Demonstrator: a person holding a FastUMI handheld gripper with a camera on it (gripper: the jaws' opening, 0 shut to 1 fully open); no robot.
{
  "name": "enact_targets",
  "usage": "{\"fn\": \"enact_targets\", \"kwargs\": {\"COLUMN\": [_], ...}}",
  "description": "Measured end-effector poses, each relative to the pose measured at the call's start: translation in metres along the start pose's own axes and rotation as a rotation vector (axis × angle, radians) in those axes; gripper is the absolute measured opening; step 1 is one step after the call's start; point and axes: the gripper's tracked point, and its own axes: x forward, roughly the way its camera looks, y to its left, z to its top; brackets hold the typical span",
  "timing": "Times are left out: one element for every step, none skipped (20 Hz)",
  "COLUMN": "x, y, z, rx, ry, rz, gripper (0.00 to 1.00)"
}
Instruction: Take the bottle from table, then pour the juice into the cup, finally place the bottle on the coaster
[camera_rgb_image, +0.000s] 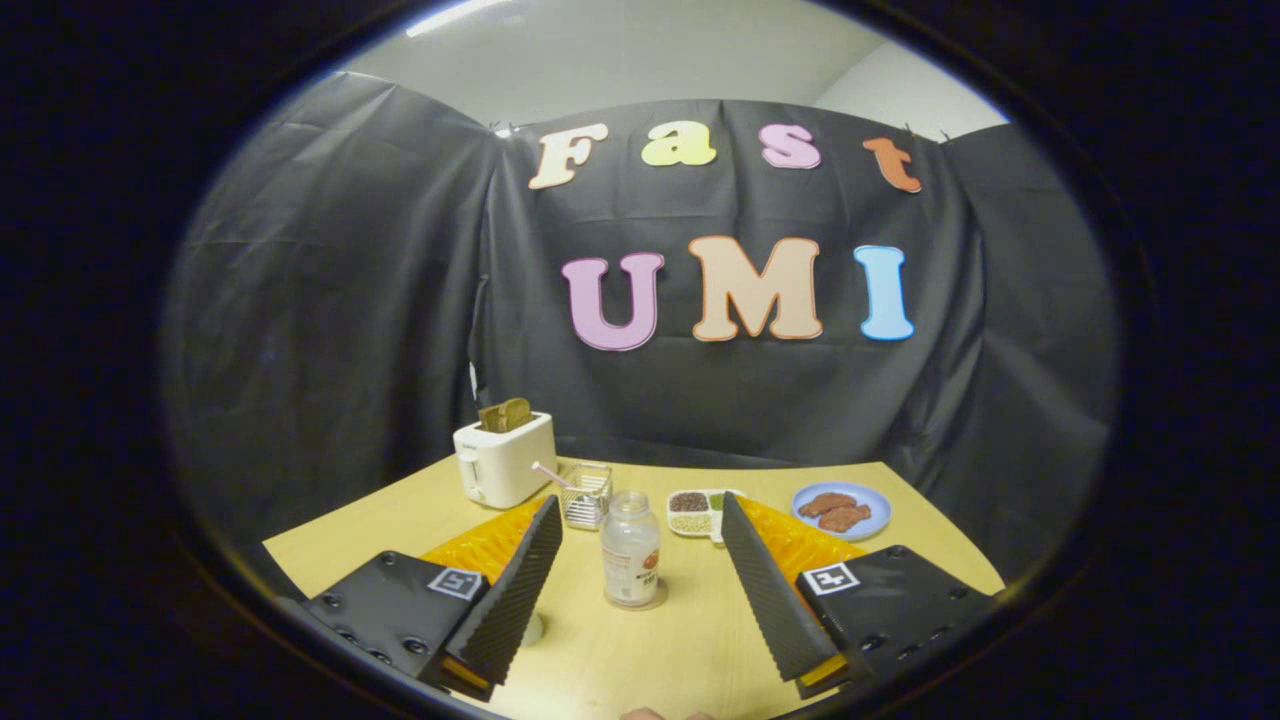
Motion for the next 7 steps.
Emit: {"fn": "enact_targets", "kwargs": {"x": [-0.002,-0.003,-0.005,-0.008,-0.010,-0.010,-0.012], "y": [-0.003,-0.005,-0.008,-0.010,-0.013,-0.014,-0.015], "z": [0.003,0.007,0.010,0.012,0.014,0.016,0.017], "rx": [-0.001,-0.002,-0.004,-0.008,-0.012,-0.015,-0.015], "ry": [-0.004,-0.005,-0.007,-0.010,-0.014,-0.019,-0.024], "rz": [-0.009,-0.016,-0.023,-0.031,-0.036,-0.041,-0.045], "gripper": [0.99,0.99,0.99,0.99,0.99,0.99,0.99]}}
